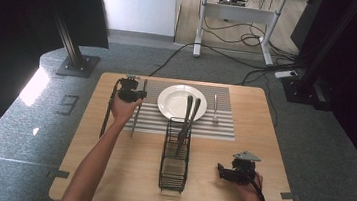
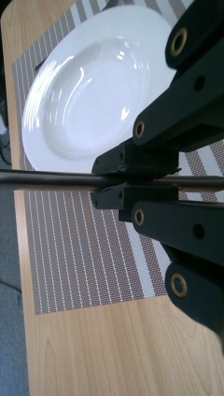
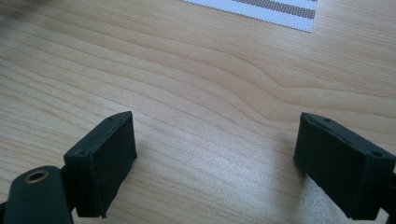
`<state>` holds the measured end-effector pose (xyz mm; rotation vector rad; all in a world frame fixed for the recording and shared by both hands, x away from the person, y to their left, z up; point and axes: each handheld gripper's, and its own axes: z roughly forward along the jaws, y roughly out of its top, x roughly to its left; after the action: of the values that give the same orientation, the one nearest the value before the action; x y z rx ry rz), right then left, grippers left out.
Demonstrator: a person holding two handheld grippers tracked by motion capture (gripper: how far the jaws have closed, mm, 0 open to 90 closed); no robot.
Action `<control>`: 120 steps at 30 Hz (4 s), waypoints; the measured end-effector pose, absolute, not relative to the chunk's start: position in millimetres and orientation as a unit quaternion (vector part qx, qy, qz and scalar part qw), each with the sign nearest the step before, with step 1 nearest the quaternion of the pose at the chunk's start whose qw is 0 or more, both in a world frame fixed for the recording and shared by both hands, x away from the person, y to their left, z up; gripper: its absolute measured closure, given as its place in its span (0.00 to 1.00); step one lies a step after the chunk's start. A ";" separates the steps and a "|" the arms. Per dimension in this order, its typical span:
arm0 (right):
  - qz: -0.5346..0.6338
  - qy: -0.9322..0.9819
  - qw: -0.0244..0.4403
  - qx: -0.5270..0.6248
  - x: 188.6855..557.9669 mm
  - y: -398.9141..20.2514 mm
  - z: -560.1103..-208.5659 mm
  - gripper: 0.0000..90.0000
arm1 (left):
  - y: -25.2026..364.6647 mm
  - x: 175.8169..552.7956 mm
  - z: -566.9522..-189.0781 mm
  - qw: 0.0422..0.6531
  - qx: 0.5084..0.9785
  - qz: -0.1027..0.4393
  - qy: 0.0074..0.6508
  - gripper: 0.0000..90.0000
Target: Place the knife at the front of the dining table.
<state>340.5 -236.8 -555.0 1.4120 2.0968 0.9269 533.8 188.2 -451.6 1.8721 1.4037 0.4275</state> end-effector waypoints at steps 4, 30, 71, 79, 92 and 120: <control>0.336 0.759 0.224 0.511 340.2 -236.7 -555.0 0.15 | 183.6 536.1 -458.5 0.356 0.742 0.171 0.542 0.93; 0.337 0.759 0.223 0.511 340.1 -236.5 -555.1 0.15 | 160.2 567.5 -508.9 0.280 0.755 0.137 0.577 0.93; 0.337 0.759 0.224 0.510 339.0 -236.1 -554.9 0.16 | 169.5 565.3 -528.6 0.276 0.752 0.165 0.575 0.84; 0.338 0.759 0.225 0.510 338.7 -236.1 -555.1 0.16 | 173.8 557.4 -524.9 0.271 0.760 0.172 0.565 0.79; 0.336 0.761 0.228 0.507 337.7 -235.2 -554.8 0.16 | 180.7 529.4 -526.0 0.252 0.776 0.168 0.553 0.75; 0.338 0.760 0.224 0.508 337.4 -234.6 -555.0 0.16 | 172.3 585.5 -526.3 0.269 0.737 0.165 0.597 0.89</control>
<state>337.4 -234.6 -555.0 1.4020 2.0973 0.9333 585.5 172.3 -526.3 1.9885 1.6113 0.4455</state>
